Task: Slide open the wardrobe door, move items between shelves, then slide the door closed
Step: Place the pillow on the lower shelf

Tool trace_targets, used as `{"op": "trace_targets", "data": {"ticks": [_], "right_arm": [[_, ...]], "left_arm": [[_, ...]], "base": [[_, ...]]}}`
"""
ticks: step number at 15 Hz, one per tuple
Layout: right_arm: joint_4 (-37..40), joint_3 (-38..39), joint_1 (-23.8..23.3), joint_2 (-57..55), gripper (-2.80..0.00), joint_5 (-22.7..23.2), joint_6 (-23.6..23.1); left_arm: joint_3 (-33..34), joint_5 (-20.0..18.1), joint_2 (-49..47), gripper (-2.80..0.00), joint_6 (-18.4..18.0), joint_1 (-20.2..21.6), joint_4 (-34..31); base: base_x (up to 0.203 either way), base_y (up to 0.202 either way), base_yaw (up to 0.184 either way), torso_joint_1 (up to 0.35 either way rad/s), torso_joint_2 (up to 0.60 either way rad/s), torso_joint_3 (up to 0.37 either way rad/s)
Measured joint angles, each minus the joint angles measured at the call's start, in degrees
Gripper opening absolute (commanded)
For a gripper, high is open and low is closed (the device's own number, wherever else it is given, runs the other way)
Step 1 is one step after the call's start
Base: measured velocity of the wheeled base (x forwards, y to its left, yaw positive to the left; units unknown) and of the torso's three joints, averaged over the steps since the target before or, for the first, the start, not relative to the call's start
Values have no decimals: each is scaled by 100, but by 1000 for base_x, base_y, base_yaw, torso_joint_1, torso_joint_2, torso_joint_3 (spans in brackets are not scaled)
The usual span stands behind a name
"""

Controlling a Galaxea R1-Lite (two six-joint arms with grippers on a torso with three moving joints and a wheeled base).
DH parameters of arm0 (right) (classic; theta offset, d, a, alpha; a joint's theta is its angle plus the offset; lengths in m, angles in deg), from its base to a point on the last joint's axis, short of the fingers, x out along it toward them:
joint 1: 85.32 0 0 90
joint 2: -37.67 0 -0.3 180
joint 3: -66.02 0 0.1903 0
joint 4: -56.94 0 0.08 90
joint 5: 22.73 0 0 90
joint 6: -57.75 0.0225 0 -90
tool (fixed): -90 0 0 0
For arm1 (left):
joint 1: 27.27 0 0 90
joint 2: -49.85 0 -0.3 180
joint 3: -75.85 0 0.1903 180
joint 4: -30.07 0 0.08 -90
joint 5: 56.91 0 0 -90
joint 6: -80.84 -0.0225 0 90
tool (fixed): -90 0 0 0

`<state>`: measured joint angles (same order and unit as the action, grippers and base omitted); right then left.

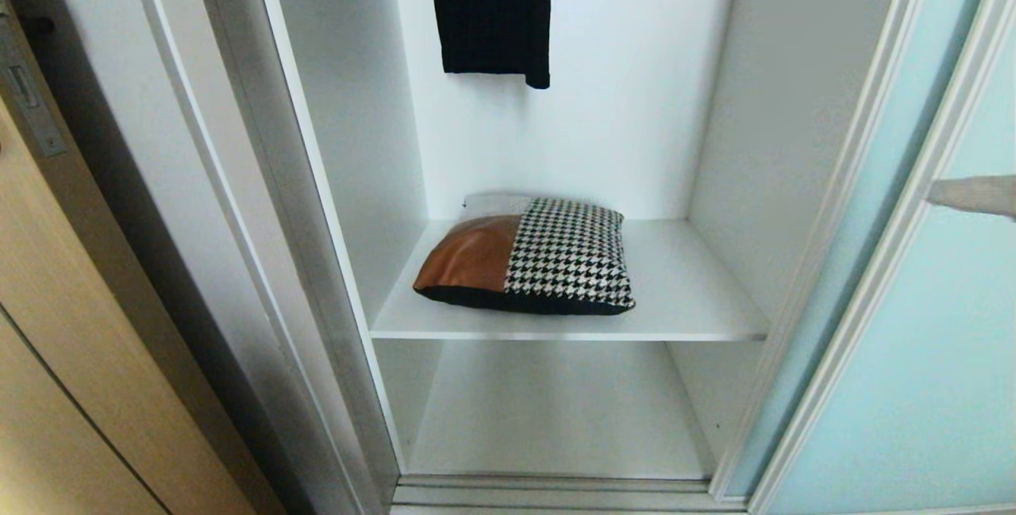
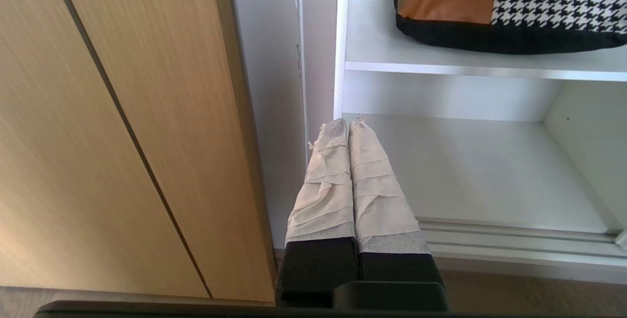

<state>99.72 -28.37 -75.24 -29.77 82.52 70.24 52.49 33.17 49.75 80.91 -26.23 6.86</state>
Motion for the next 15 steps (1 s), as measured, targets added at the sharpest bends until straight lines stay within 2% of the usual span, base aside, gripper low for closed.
{"op": "trace_targets", "data": {"ticks": [2,5,8,12,13,15], "right_arm": [[-23,-398,541,-821,-280,43,179],[-243,-891,857,-2042,-280,56,587],[-442,-1480,828,-3278,-280,77,1033],[-505,-2311,656,-4933,-280,105,1224],[-506,-2574,591,-5302,0,106,1243],[-490,-3076,446,-5917,0,119,1305]], "left_arm": [[0,0,0,-280,1,0,0],[0,0,0,-280,0,0,0],[0,0,0,-280,-1,0,-1],[0,0,0,-280,0,0,-1],[0,0,0,-280,0,0,-1],[0,2,0,-280,-1,0,-1]], "base": [[0,0,0,0,0,0],[0,0,0,0,0,0],[0,0,0,0,0,0],[0,0,0,0,0,0],[0,0,0,0,0,0],[0,0,0,0,0,0]]}}
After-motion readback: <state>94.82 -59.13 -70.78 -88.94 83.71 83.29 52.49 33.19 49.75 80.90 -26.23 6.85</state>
